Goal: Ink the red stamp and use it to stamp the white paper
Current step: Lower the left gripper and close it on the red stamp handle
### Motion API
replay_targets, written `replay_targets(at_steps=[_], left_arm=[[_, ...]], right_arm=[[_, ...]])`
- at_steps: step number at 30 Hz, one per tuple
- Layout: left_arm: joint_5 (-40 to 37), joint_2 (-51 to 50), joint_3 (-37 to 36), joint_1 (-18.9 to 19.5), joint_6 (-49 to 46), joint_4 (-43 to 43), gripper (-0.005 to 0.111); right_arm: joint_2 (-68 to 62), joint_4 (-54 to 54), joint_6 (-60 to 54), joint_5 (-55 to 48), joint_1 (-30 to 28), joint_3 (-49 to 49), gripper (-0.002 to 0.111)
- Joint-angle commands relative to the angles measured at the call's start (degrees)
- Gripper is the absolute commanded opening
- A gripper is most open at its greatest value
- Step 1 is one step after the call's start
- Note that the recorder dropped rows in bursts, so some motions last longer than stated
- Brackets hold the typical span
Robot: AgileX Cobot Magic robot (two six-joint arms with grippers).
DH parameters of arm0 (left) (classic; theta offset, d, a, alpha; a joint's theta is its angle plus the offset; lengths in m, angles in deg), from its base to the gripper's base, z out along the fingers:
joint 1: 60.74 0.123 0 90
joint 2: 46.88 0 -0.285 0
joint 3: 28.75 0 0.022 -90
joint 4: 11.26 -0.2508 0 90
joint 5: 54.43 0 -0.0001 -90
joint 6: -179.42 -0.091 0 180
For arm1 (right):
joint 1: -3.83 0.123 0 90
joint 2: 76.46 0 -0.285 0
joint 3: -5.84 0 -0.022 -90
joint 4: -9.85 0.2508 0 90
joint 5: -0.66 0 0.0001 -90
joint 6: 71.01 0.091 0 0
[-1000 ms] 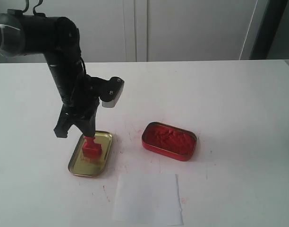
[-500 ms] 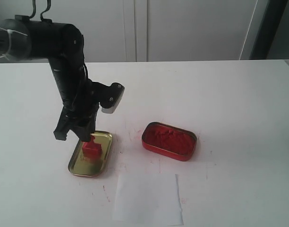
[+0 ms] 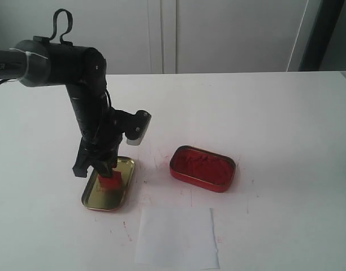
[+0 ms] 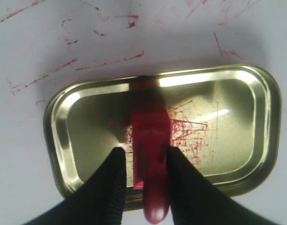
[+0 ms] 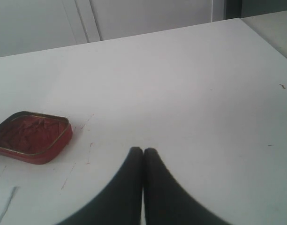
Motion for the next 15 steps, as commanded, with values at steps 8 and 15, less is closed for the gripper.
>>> replay_targets(at_steps=[8, 15], left_arm=[[-0.5, 0.2, -0.5, -0.3, 0.4, 1.1, 0.019], [-0.5, 0.2, -0.5, -0.3, 0.4, 1.0, 0.0]], right_arm=[[0.2, 0.0, 0.0, 0.6, -0.1, -0.3, 0.0], [0.2, 0.0, 0.0, 0.6, -0.1, -0.3, 0.0]])
